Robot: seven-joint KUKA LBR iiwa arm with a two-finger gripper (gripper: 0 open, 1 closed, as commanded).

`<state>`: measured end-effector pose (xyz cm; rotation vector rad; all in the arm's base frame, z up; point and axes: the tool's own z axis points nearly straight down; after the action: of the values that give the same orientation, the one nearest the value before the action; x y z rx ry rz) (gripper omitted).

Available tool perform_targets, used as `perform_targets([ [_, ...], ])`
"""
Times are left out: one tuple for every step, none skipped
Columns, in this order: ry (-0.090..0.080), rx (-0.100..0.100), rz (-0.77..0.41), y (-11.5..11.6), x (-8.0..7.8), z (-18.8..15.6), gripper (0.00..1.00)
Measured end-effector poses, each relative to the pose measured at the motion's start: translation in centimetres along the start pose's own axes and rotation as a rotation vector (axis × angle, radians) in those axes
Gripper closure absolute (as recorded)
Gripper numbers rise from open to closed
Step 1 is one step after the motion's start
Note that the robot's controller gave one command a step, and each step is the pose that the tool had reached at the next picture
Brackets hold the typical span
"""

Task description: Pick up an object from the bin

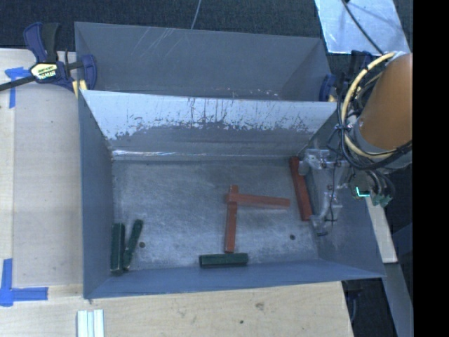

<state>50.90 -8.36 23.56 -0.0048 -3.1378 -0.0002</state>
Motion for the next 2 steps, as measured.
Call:
perform_targets([
  [-0.013, 0.001, 0.077, 0.3, -2.1, 3.9, 0.0],
  [-0.01, -0.001, 0.215, 1.0, -5.3, 12.0, 0.0],
])
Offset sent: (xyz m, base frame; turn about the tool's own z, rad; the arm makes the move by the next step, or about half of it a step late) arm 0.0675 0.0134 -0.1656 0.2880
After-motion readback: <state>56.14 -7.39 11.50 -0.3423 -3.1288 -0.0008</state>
